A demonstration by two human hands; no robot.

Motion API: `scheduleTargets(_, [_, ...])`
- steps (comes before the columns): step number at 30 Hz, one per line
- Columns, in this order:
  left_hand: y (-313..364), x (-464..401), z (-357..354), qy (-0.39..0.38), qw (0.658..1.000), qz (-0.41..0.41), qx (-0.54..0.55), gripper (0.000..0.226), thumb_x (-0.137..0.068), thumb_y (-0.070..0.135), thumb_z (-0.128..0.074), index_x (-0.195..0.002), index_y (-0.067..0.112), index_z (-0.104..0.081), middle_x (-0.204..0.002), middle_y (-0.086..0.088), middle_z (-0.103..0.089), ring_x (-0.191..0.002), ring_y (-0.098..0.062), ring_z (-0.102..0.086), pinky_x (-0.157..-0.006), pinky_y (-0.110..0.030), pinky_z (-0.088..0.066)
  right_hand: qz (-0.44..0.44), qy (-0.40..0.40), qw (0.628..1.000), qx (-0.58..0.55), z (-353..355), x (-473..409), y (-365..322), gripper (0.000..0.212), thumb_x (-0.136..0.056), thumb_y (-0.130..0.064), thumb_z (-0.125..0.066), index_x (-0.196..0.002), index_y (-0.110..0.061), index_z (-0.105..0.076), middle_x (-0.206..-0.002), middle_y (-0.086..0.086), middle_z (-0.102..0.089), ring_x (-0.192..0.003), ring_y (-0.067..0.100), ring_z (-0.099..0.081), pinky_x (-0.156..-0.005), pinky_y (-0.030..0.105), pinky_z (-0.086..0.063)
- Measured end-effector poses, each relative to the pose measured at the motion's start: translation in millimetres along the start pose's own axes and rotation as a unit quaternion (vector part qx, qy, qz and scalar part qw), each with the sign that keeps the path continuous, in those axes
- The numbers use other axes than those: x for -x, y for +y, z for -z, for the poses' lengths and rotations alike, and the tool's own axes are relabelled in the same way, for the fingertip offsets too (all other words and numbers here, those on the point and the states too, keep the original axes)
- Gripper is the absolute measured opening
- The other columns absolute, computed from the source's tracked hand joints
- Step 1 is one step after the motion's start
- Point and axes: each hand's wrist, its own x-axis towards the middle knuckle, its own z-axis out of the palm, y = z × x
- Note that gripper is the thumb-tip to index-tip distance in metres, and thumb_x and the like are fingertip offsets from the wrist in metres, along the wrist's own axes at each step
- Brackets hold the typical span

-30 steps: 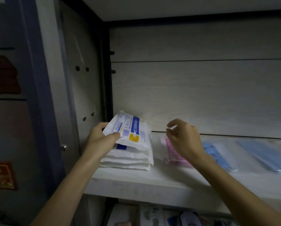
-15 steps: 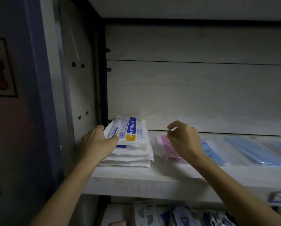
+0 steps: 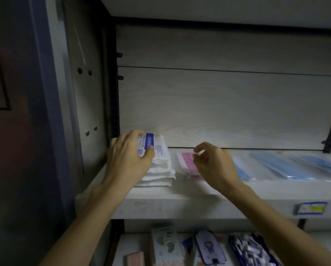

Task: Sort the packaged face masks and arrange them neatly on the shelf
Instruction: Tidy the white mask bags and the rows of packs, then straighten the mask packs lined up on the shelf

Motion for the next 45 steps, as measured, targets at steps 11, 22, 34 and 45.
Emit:
scheduleTargets(11, [94.0, 48.6, -60.7, -0.109, 0.974, -0.171, 0.1, 0.038, -0.087, 0.033, -0.06, -0.124, 0.024, -0.055, -0.121, 0.003, -0.057, -0.111, -0.019, -0.048, -0.093, -0.032, -0.041, -0.039, 0.053, 0.991, 0.118, 88.6, 69.2, 50.5, 0.023, -0.094, -0.032, -0.058, -0.115, -0.022, -0.062, -0.085, -0.006, -0.067, -0.082, 0.013, -0.06, -0.069, 0.03, -0.05])
scheduleTargets(22, [198.7, 87.8, -101.3, -0.144, 0.957, -0.219, 0.125, 0.035, -0.09, 0.033, -0.06, -0.123, 0.025, -0.056, -0.122, 0.005, -0.055, -0.116, -0.015, -0.049, -0.098, -0.03, -0.039, -0.083, 0.061, 0.983, 0.151, 182.0, 104.1, 128.9, 0.026, -0.095, -0.03, -0.057, -0.119, -0.022, -0.06, -0.092, -0.003, -0.071, -0.084, 0.013, -0.065, -0.079, 0.037, -0.056])
scheduleTargets(34, [368.2, 176.7, -175.7, -0.176, 0.943, -0.242, 0.148, 0.033, -0.092, 0.034, -0.054, -0.124, 0.026, -0.055, -0.122, 0.004, -0.054, -0.114, -0.014, -0.048, -0.091, -0.024, -0.036, -0.116, 0.082, 0.975, 0.172, 338.4, 167.9, 268.3, 0.021, -0.093, -0.027, -0.061, -0.113, -0.018, -0.062, -0.075, -0.011, -0.06, -0.071, 0.011, -0.062, -0.078, 0.034, -0.056])
scheduleTargets(45, [504.1, 228.8, -258.0, -0.236, 0.91, -0.282, 0.192, 0.03, -0.093, 0.034, -0.053, -0.122, 0.027, -0.054, -0.118, 0.005, -0.054, -0.112, -0.013, -0.049, -0.092, -0.028, -0.043, -0.142, 0.078, 0.97, 0.182, 441.9, 208.7, 386.4, 0.022, -0.092, -0.026, -0.062, -0.112, -0.016, -0.063, -0.083, -0.005, -0.066, -0.071, 0.005, -0.061, -0.068, 0.021, -0.051])
